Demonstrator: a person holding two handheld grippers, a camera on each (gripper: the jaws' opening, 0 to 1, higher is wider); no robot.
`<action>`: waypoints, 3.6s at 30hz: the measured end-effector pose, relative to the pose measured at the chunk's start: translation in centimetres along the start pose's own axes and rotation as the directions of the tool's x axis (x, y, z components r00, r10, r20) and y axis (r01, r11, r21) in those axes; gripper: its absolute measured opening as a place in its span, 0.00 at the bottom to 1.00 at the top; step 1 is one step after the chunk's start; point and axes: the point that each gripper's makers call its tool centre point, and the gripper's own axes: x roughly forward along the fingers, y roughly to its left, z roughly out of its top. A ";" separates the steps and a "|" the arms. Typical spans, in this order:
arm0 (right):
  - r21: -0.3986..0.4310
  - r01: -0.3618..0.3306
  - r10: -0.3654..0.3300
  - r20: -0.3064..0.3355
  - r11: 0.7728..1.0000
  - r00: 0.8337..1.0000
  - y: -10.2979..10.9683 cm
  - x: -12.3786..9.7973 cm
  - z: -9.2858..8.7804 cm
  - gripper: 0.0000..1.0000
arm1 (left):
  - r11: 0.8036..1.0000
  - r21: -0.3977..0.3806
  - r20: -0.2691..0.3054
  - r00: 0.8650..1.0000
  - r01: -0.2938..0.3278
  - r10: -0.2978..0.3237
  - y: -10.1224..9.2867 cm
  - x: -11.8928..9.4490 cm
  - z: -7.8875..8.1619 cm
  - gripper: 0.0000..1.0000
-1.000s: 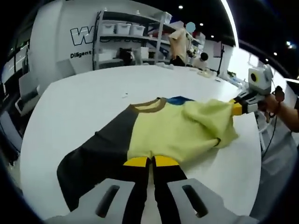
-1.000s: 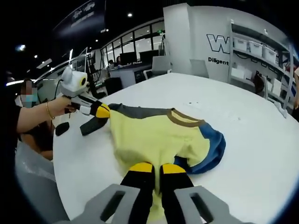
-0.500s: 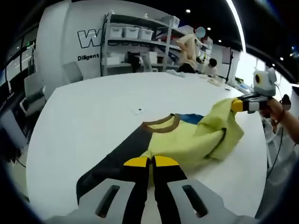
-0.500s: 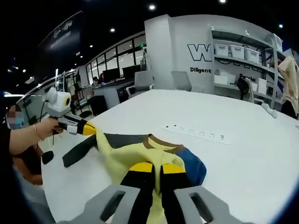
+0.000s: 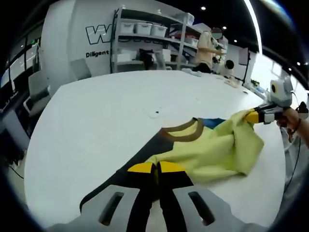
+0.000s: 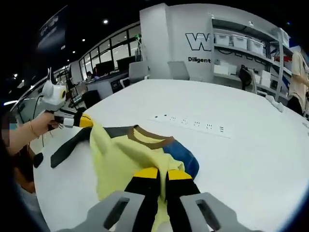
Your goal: Fold the garment on the visible template until the final outline fits inside the template.
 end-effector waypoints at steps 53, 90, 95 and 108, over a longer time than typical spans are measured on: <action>-0.003 0.007 -0.007 -0.017 1.000 1.000 -0.6 1.7 -2.0 0.37 | 0.996 -0.078 -0.019 0.999 -0.043 0.041 0.9 1.6 0.2 0.26; 0.023 -0.057 0.056 0.008 0.998 0.998 -1.2 0.3 -5.6 0.36 | 0.989 -0.148 -0.033 0.999 -0.010 0.005 -3.3 1.8 -4.8 0.04; 0.024 -0.082 0.081 0.036 0.996 0.996 -0.4 0.3 -4.8 0.07 | 0.989 -0.147 -0.031 1.000 0.000 -0.004 -3.4 1.5 -4.8 0.01; -0.013 -0.096 0.096 0.027 0.995 0.995 1.6 -2.8 -3.1 0.00 | 0.989 -0.148 0.044 0.999 -0.001 0.008 -4.9 -1.8 -2.7 0.00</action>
